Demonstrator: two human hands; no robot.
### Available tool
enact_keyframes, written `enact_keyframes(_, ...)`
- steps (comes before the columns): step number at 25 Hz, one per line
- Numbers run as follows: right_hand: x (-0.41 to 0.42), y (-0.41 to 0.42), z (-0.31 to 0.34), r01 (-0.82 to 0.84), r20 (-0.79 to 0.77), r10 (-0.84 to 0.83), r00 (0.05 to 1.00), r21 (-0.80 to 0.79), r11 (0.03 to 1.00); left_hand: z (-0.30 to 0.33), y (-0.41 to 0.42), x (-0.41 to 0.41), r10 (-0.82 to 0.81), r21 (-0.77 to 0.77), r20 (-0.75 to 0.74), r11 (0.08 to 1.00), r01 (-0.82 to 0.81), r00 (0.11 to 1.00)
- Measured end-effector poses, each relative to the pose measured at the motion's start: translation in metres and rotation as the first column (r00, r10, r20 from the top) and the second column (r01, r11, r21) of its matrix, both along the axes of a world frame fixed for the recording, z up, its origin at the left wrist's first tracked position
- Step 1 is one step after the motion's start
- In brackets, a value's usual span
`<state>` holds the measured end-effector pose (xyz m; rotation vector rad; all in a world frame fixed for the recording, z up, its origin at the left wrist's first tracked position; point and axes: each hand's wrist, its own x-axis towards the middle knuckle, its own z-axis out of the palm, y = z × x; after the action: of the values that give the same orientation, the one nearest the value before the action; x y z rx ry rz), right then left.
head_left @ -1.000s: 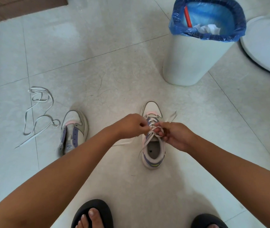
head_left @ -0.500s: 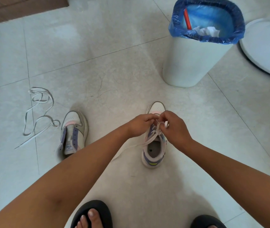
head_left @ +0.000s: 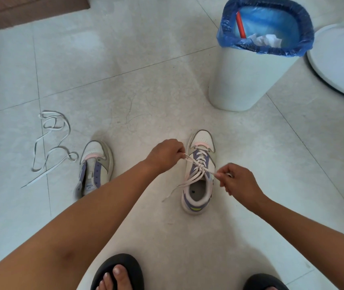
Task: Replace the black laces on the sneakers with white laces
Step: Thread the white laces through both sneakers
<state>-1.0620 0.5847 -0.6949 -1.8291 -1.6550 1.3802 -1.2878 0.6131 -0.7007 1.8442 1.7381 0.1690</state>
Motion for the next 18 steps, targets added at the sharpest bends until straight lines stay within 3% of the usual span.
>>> enact_keyframes(2, 0.008, -0.013, -0.001, 0.027, -0.028, -0.028, 0.999, -0.029, 0.999, -0.003, 0.0, -0.001, -0.085, 0.061, -0.221, 0.993, 0.101, 0.972)
enact_keyframes(3, 0.009, -0.017, -0.001, 0.036, -0.05, -0.038, 0.998, -0.047, 0.998, -0.005, -0.002, 0.005, -0.066, 0.098, -0.236, 0.991, 0.092, 0.97)
enact_keyframes(5, 0.008, -0.019, -0.002, 0.023, -0.056, -0.027, 0.998, -0.077, 0.997, -0.007, 0.002, 0.019, 0.165, 0.109, -0.038, 0.981, -0.16, 0.986)
enact_keyframes(7, 0.009, -0.02, -0.003, -0.012, -0.022, 0.01, 1.0, -0.09, 0.996, -0.005, 0.004, 0.023, 0.342, 0.007, 0.128, 0.939, -0.345, 0.931)
enact_keyframes(10, 0.012, -0.018, -0.004, -0.063, 0.055, 0.067, 0.996, -0.067, 0.996, -0.003, 0.003, 0.011, 0.281, -0.014, -0.049, 0.959, -0.282, 0.958)
enact_keyframes(15, 0.009, -0.014, -0.003, -0.115, 0.107, 0.121, 0.987, -0.053, 0.992, -0.014, 0.007, 0.009, 0.389, -0.082, 0.044, 0.919, -0.385, 0.92)
enact_keyframes(18, 0.013, -0.012, -0.002, -0.17, 0.161, 0.178, 0.971, -0.057, 0.984, -0.014, 0.01, -0.002, 0.262, -0.127, -0.128, 0.952, -0.278, 0.957)
